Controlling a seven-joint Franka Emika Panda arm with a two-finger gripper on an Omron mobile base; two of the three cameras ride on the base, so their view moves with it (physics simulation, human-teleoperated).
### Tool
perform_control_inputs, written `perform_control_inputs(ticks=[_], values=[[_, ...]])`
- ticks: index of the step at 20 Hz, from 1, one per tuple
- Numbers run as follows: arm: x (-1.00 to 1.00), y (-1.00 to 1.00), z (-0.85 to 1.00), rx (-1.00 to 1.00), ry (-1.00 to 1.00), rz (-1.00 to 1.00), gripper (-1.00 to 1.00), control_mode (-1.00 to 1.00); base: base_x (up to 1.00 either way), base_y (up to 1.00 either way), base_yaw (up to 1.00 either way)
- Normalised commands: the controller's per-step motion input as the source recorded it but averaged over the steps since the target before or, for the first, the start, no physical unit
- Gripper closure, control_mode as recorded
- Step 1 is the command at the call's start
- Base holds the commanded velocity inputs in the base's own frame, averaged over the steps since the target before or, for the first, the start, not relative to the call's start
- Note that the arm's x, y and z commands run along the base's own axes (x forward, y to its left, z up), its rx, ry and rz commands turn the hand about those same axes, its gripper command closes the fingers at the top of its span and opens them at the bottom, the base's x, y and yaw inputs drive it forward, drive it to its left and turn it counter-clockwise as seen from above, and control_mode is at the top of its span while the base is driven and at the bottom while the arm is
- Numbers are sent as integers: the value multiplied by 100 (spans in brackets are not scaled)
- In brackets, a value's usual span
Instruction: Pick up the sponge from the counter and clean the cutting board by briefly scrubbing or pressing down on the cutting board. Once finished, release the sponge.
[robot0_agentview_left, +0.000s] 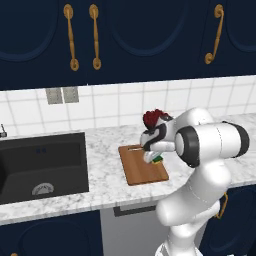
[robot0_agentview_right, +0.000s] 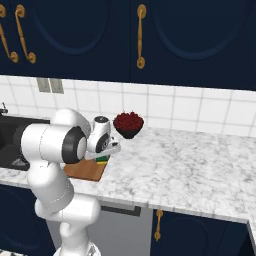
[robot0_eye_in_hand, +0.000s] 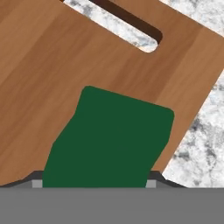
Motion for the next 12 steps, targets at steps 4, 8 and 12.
perform_control_inputs(ticks=[4,8,12], values=[[56,0,0,0,0,0,100,-100,0,0,0],[27,12,0,0,0,0,100,-100,0,0,0],[-2,46,-2,0,0,0,100,-100,0,0,0]])
